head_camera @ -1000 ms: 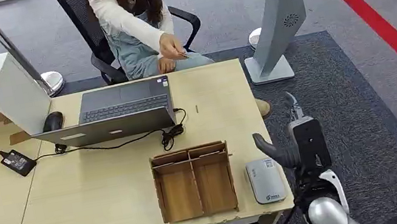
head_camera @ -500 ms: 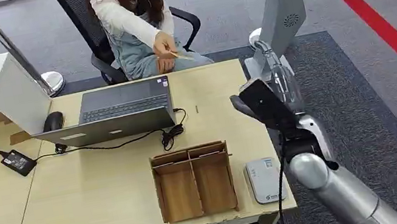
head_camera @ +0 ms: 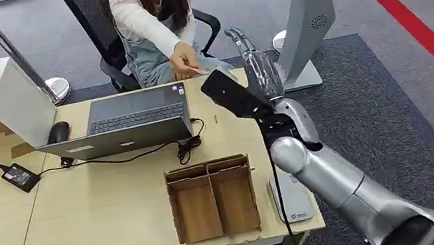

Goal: Pass the card to the sensor for recognition and then transmit it.

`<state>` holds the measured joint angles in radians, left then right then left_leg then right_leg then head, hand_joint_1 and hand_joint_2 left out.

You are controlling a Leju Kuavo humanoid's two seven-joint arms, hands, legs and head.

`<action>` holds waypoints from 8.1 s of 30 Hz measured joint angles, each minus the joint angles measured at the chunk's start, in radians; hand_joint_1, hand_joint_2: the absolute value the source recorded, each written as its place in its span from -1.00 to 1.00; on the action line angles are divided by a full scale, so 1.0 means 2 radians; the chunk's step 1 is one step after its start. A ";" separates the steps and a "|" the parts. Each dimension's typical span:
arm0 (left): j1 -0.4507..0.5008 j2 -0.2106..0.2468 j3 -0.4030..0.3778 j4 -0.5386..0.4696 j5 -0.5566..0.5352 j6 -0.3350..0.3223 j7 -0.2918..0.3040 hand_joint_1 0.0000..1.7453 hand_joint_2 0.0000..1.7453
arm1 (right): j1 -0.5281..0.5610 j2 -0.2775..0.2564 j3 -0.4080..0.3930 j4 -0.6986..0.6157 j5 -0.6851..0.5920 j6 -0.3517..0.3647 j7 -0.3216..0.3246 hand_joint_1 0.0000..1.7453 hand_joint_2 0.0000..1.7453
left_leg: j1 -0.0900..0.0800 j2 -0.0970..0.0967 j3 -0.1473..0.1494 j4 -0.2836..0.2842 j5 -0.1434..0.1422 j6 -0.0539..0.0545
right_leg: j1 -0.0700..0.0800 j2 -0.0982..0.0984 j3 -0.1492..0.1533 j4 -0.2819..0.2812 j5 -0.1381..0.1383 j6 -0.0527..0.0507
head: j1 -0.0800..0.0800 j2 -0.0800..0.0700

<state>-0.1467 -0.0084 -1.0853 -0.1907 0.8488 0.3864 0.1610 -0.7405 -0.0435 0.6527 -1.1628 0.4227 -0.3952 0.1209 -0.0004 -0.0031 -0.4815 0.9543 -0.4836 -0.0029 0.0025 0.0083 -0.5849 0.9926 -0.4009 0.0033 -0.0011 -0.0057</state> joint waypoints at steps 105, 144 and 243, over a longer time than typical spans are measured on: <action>0.005 -0.012 0.026 -0.002 0.024 0.049 0.011 -1.00 -1.00 | 0.243 -0.198 -0.028 -0.290 0.160 0.208 0.200 1.00 1.00 | -0.001 0.000 0.000 0.000 -0.001 0.001 | 0.000 0.001 0.000 -0.001 0.000 0.000 | 0.000 0.000; 0.004 -0.013 0.027 -0.002 0.021 0.060 0.007 -1.00 -1.00 | 0.195 -0.133 0.053 -0.118 0.162 0.152 0.169 1.00 1.00 | -0.001 0.000 0.001 0.000 -0.001 0.001 | -0.001 0.001 0.000 -0.001 0.000 0.001 | 0.000 0.000; 0.012 -0.022 0.077 0.001 0.120 -0.114 0.024 -1.00 -1.00 | 0.163 -0.137 0.039 -0.248 0.053 0.099 0.125 -1.00 1.00 | -0.002 0.001 0.001 0.000 -0.001 0.002 | -0.001 0.001 0.001 -0.001 0.000 0.002 | 0.000 0.000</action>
<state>-0.1233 -0.0526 -0.9312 -0.1896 1.0891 0.1576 0.2091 -0.4135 -0.3170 0.7305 -1.6579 0.5280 -0.1976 0.3712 -0.0041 -0.0018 -0.4793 0.9549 -0.4852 0.0006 0.0003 0.0109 -0.5834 0.9908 -0.4005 0.0065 -0.0008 -0.0057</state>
